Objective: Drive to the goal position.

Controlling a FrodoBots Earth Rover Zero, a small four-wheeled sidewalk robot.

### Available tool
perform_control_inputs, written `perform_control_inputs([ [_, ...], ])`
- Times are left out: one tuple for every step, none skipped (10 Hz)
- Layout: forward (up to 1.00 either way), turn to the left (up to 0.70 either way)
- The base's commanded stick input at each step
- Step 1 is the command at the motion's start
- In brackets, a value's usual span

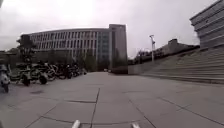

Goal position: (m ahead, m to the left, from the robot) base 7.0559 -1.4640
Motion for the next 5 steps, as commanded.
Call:
perform_control_inputs([
  [0.7, 0.0],
  [0.7, 0.0],
  [0.7, 0.0],
  [0.7, 0.0],
  [0.7, 0.0],
])
